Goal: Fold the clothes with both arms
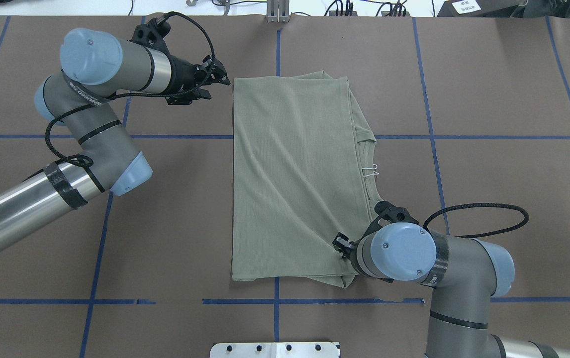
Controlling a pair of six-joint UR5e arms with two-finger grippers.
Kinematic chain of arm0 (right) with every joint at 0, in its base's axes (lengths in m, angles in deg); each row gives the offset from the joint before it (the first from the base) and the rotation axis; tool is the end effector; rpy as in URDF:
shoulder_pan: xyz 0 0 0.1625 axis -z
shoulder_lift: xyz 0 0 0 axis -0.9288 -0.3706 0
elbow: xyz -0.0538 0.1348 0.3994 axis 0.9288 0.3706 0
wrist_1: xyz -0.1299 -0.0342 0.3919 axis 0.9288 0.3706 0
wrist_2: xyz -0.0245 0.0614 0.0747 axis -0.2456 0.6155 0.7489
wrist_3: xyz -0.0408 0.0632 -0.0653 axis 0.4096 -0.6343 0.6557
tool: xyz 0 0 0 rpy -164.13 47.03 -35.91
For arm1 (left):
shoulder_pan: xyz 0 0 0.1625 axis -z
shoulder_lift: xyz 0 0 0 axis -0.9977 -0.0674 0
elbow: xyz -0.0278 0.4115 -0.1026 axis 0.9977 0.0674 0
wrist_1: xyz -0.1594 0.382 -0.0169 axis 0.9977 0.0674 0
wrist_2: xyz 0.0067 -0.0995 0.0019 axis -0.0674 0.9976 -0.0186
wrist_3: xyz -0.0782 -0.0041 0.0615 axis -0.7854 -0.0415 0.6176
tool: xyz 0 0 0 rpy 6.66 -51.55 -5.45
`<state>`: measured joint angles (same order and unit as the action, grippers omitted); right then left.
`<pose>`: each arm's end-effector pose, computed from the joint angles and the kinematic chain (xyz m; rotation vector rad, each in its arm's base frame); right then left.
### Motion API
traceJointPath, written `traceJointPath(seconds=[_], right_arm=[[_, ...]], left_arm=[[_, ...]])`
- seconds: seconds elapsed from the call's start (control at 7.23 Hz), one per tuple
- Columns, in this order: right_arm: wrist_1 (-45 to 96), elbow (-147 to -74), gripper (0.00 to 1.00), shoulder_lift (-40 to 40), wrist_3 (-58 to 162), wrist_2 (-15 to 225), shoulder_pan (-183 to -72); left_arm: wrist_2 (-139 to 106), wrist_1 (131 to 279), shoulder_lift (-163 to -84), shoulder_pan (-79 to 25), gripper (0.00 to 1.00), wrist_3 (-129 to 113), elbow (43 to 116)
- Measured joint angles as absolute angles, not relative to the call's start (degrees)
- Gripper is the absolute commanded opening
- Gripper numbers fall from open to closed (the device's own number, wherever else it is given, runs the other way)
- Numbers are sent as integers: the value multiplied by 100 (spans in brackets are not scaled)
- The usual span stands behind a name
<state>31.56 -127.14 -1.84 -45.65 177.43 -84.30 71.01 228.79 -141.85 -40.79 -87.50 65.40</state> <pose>-0.5264 -0.2798 0.3255 -0.1530 -0.7940 0.6219 0.4442 -0.5927 0.2616 0.1915 1.3275 -0.5137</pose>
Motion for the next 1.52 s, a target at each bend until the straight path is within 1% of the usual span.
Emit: traceJointPath(seconds=[0.69,0.83,1.11,1.38,1.52], right_arm=[[3165,-12778,0,-14,-4588,17788,-8491],[3172,-12830,0,-23,-4590,17796,-8498],[3181,-12967,0,-93,-4598,17803,-8508],[3182,-13011,0,-114,-4604,17800,-8510],[3182,-13011,0,-116,-4603,17798,-8507]], left_arm=[[7107,22879,-14124,-4080,64,-8842,6644],[7105,22879,-13938,-4135,64,-9071,6899],[6745,22721,-13330,-4676,64,-9713,7774],[5712,21745,-12797,-5745,64,-10351,8870],[5281,21324,-12667,-6248,64,-10679,9198]])
